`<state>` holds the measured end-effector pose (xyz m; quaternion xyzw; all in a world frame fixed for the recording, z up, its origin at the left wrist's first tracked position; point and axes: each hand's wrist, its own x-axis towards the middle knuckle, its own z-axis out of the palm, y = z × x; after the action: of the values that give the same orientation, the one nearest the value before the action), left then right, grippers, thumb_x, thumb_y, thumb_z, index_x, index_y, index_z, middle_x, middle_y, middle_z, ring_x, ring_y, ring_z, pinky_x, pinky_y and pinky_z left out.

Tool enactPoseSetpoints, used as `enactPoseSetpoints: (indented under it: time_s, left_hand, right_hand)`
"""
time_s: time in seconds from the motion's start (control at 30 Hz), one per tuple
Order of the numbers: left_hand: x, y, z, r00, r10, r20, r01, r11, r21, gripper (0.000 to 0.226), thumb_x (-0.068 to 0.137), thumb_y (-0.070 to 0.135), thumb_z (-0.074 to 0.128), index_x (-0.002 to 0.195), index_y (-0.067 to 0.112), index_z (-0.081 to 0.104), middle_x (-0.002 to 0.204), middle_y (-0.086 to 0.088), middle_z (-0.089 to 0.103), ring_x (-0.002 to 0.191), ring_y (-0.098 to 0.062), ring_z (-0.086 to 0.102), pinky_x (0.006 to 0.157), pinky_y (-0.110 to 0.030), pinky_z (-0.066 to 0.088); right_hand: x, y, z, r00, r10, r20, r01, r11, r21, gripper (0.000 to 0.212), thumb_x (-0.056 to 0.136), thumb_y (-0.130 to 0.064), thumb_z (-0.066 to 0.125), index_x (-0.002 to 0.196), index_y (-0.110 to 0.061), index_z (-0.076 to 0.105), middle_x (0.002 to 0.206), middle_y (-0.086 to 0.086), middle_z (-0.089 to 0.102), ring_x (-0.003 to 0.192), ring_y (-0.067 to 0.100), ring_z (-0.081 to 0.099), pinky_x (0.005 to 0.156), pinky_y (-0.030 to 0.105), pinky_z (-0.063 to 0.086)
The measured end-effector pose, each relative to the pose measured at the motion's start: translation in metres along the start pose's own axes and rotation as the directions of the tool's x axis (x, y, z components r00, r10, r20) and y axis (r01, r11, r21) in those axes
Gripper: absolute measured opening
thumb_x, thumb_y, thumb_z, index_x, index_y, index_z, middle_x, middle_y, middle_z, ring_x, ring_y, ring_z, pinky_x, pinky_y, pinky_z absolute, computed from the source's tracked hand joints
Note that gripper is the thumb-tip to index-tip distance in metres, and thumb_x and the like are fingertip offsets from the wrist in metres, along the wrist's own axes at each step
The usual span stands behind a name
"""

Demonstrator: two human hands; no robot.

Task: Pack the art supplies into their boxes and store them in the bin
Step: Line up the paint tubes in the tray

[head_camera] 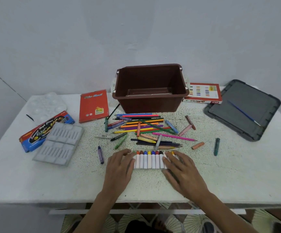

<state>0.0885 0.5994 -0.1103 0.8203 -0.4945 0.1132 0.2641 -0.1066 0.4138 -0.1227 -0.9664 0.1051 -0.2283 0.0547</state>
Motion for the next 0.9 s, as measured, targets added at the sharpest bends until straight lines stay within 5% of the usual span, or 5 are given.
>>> enactPoseSetpoints:
  time_s: [0.13,0.27,0.4,0.9]
  left_hand:
    - [-0.012,0.015,-0.001,0.99,0.103,0.099,-0.104,0.995,0.001,0.043,0.102,0.032,0.04,0.134,0.011,0.058,0.14,-0.007,0.055,0.13,-0.019,0.047,0.106,-0.036,0.036]
    - [-0.018,0.025,0.005,0.933,0.208,0.292,-0.248,0.963,0.105,0.056,0.106,0.039,0.031,0.152,0.008,0.033,0.161,-0.009,0.025,0.151,-0.022,0.018,0.118,-0.039,0.019]
    - [-0.017,0.026,0.008,0.912,0.176,0.37,-0.232,0.966,0.113,0.06,0.107,0.041,0.024,0.155,0.006,0.021,0.164,-0.008,0.016,0.152,-0.021,0.011,0.118,-0.04,0.019]
    - [-0.012,0.031,0.006,0.9,0.229,0.371,-0.296,0.945,0.136,0.062,0.106,0.044,0.029,0.153,0.002,0.027,0.162,-0.013,0.021,0.151,-0.023,0.016,0.118,-0.043,0.021]
  right_hand:
    - [-0.001,-0.004,-0.004,0.999,-0.018,0.029,0.02,0.997,-0.069,0.053,0.1,-0.042,0.051,0.142,-0.01,0.051,0.154,0.013,0.039,0.143,0.034,0.034,0.112,0.056,0.032]
    - [0.001,-0.007,-0.006,0.987,-0.14,0.073,0.149,0.979,-0.137,0.059,0.103,-0.043,0.044,0.148,-0.005,0.04,0.159,0.014,0.029,0.147,0.034,0.025,0.117,0.052,0.028]
    - [-0.001,-0.003,0.003,0.983,-0.151,0.106,0.161,0.983,-0.093,0.053,0.104,-0.04,0.042,0.146,-0.006,0.044,0.156,0.01,0.036,0.147,0.028,0.027,0.112,0.05,0.035]
    - [0.001,-0.008,-0.004,0.986,-0.121,0.114,0.133,0.986,-0.105,0.057,0.104,-0.038,0.042,0.148,-0.001,0.038,0.156,0.016,0.034,0.147,0.025,0.028,0.115,0.045,0.033]
